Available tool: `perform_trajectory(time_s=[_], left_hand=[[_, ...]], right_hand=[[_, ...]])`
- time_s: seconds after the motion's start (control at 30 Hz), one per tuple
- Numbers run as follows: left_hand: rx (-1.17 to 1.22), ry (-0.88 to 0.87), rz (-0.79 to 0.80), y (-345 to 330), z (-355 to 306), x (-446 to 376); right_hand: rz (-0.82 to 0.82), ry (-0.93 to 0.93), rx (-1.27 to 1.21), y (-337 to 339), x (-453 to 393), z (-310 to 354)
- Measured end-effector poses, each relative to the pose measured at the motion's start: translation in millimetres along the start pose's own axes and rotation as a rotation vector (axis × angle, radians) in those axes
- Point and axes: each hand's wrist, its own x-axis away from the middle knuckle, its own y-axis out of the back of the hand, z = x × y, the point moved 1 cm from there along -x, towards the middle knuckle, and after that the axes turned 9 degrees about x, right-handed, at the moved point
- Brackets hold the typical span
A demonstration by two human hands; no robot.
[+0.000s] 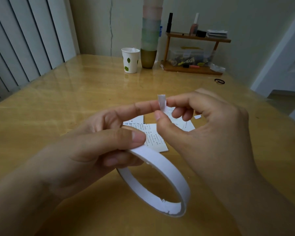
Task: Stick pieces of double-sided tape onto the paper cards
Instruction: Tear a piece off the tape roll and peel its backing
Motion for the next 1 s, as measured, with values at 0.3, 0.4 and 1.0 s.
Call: perform_trajectory(time_s=[0.3,0.4,1.0], left_hand=[[0.007,0.006,0.004,4.3,-0.2,-1.5],[0.006,-0.007,-0.002,4.3,-1.3,-1.6],[0.002,-0.008,-0.018,-5.1,-7.9,1.0]], right_hand=[[0.204,-0.243,-0.419,0.7,-5.4,-5.3],[0.302,-0.333,-0.662,1.0,-8.5,-7.2],[0.087,-0.216,-0.277,-1.4,-5.7,-8.2]])
